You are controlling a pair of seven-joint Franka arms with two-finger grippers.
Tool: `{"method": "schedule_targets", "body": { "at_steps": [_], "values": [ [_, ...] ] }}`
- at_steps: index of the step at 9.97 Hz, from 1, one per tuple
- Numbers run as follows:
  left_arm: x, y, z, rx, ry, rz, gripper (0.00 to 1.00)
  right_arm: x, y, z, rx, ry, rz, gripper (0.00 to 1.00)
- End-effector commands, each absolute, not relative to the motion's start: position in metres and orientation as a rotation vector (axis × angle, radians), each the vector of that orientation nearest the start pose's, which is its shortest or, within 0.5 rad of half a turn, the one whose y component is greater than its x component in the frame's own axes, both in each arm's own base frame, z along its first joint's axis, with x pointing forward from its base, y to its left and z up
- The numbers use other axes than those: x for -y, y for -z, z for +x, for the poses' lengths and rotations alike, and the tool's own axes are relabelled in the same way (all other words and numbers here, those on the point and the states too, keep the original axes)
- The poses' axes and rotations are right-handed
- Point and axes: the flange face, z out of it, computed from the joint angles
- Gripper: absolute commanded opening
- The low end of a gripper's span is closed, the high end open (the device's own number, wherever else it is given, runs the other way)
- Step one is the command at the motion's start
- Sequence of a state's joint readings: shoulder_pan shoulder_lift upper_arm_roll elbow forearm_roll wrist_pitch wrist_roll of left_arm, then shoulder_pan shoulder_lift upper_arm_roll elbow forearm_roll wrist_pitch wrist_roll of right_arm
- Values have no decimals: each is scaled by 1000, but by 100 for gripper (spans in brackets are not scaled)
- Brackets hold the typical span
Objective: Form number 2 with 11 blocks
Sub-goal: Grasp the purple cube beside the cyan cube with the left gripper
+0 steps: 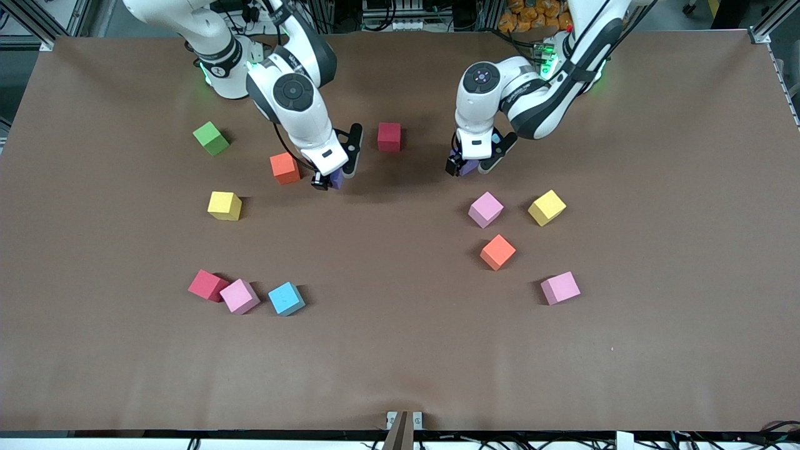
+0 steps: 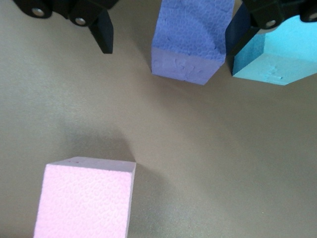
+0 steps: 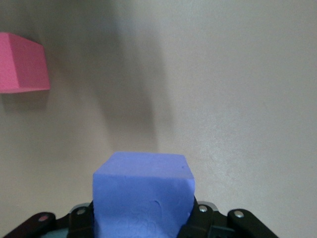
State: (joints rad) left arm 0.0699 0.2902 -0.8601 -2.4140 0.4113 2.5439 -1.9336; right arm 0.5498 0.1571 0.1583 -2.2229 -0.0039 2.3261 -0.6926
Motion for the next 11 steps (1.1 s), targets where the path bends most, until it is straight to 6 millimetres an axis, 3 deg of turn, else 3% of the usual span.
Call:
{"method": "schedule_targets", "body": {
  "at_steps": [1,8,9,10,11],
  "values": [
    [355,-230,325,1194,-20,-2889,100,-359,-320,408,1999,-94,-2399,25],
    [363,-200,315,1117,-158,-2939,100,-366,-321,403,2013,-92,-2385,25],
    [361,-198,317,1114,-157,-2940,23,-366,-321,403,2013,-92,-2385,25],
    [354,-195,325,1156,-149,-2915,0,-366,-322,403,2014,-92,-2385,25],
    [353,-198,332,1172,-132,-2909,0,-365,-321,403,2014,-94,-2385,25]
  ]
}}
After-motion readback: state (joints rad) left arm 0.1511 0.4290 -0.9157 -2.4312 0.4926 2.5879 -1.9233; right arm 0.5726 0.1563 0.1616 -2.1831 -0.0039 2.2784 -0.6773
